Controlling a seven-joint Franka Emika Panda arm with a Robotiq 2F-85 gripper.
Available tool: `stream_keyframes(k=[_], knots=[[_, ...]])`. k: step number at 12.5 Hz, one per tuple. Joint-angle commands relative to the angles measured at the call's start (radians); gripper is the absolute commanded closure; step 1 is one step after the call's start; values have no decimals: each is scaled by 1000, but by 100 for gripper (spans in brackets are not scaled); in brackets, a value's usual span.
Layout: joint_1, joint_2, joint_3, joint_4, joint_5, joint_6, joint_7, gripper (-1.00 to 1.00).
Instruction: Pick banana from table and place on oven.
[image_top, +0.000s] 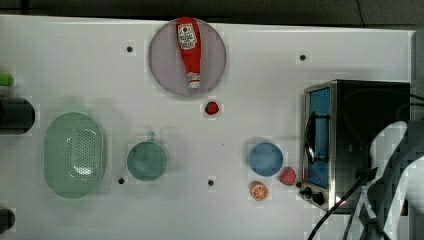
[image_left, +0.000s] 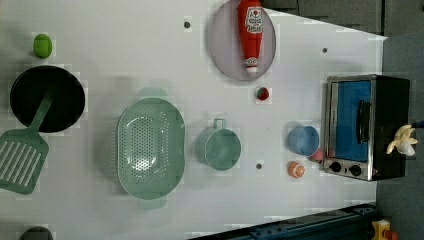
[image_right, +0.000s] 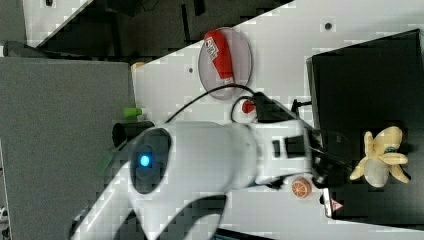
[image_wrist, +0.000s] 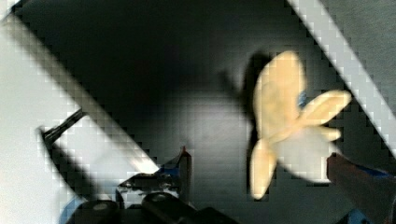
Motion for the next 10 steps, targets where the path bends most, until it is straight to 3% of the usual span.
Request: stream_keyframes(k=[1, 5, 10], knots=[[76, -119, 62, 57, 19, -76, 80, -100], [148, -262, 233, 68, 11, -220, 357, -100], [158, -394, 468, 67, -38, -455, 782, -100]])
